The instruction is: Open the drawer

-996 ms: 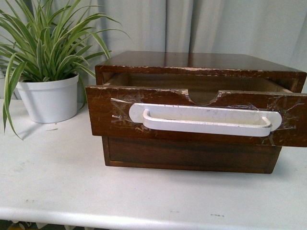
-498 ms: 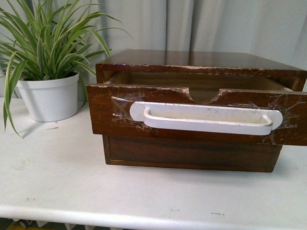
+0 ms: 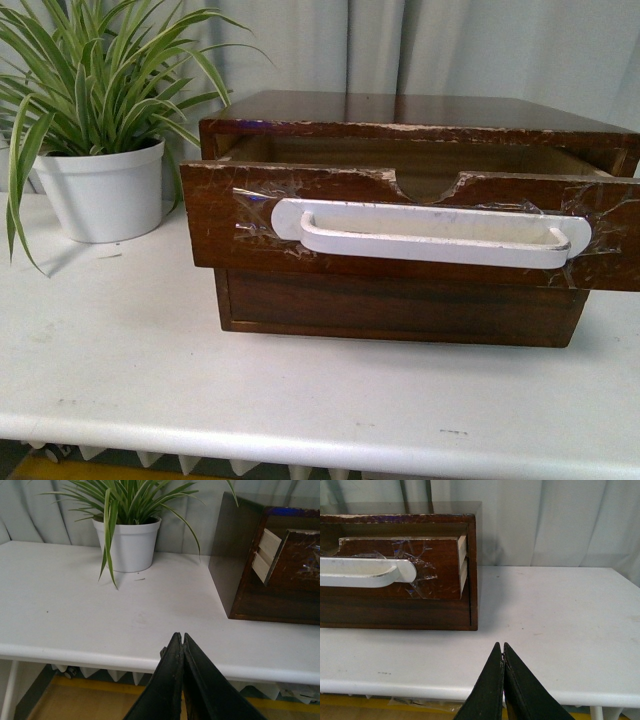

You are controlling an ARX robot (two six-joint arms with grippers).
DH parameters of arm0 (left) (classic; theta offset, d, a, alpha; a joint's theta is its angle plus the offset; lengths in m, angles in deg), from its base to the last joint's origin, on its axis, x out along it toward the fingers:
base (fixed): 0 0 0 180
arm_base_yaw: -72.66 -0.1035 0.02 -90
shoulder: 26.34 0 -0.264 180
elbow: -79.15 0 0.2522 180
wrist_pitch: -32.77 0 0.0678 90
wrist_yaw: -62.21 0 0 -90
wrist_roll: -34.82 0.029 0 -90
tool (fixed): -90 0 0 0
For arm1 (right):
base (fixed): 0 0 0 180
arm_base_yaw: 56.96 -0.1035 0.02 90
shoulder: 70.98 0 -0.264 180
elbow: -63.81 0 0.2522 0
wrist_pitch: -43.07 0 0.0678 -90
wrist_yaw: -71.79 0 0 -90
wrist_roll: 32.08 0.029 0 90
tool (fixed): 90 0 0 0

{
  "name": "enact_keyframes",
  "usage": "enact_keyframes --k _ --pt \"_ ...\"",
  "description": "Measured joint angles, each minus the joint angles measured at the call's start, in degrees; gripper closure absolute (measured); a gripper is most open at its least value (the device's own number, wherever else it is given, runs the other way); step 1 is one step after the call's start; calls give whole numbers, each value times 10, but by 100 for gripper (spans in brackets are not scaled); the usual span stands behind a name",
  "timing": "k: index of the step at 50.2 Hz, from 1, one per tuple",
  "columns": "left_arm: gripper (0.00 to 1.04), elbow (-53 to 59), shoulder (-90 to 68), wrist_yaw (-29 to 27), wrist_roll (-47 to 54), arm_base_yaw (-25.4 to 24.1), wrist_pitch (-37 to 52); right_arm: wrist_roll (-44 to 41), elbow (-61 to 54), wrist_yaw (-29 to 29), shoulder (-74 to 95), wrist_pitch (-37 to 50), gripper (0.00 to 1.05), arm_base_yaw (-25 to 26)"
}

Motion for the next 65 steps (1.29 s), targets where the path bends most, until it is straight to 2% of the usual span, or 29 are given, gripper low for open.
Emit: enact_keyframes --k 16,19,26,40,45,49,65 --pt "100 0 1 0 0 0 -2 -1 0 0 0 0 102 0" --pt "92 0 1 0 0 0 -2 -1 0 0 0 0 94 0" --pt "62 0 1 0 0 0 -2 -1 0 0 0 0 65 0" --pt "17 0 1 0 0 0 -2 -1 0 0 0 0 21 0" --pt "5 0 1 0 0 0 -2 0 0 0 0 0 7 0" --pt "7 0 1 0 0 0 -2 -1 0 0 0 0 9 0" --pt "6 0 1 0 0 0 -2 -1 0 0 0 0 9 0"
